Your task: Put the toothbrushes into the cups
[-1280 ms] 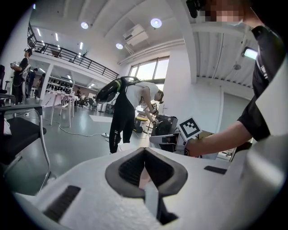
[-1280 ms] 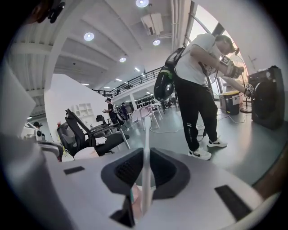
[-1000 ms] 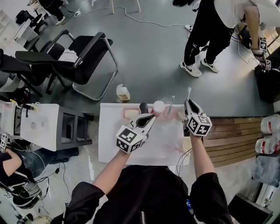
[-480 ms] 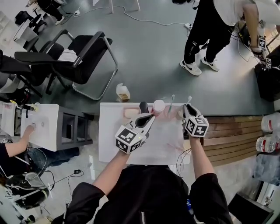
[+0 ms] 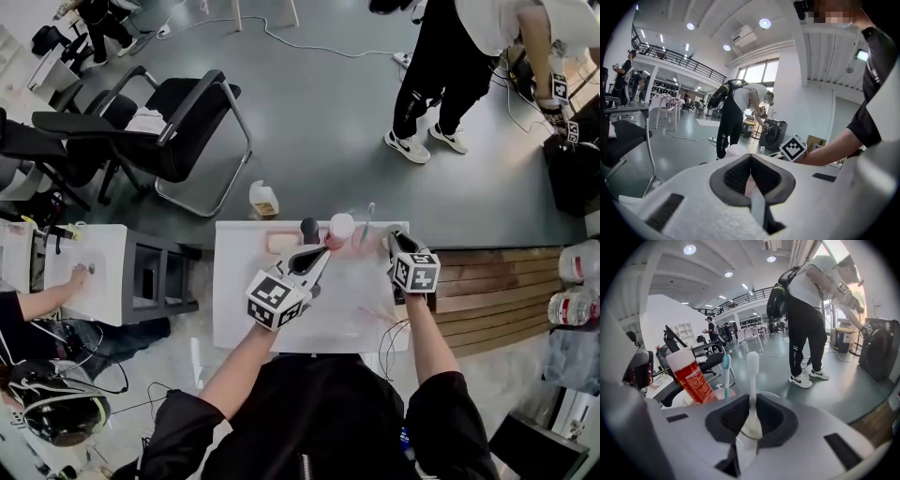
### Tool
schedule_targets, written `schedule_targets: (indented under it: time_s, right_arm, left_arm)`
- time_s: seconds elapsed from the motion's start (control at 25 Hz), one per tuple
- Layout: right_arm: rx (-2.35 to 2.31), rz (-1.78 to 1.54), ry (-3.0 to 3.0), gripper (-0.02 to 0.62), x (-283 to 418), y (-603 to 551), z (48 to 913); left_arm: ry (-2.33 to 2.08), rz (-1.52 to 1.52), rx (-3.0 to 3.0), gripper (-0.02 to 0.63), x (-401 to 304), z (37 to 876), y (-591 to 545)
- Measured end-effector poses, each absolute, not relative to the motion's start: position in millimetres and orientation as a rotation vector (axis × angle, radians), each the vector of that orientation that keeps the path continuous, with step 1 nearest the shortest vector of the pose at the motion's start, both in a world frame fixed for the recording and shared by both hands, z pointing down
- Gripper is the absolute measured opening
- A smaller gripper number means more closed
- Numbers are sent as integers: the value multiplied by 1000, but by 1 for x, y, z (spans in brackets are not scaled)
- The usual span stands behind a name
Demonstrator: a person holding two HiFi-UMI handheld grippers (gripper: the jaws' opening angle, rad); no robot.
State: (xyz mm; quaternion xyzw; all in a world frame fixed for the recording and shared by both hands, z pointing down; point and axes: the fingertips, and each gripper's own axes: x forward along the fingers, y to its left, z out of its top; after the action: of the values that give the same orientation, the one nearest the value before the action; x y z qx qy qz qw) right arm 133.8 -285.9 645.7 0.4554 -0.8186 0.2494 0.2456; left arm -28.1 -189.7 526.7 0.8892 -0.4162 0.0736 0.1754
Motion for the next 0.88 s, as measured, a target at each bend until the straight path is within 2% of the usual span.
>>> schedule_targets:
  time_s: [0.28,0.52,0.76,0.88]
  right_arm:
    - [1323,762,-2175,62,144,-291,653]
    - [1362,833,-2149,95,151,-289,655]
    - [1378,848,-2192,68,147,-281,638]
    - [1370,813,-2258,23,141,-274,619]
  left_arm:
    - [-1192,206,2518,2,-37,528,-184]
    - [-1201,199,2516,2,-41,525,-181]
    - [-1188,197,2529,2,-38,523,-175]
    - [-1186,191,2536,2,-38,520,-173]
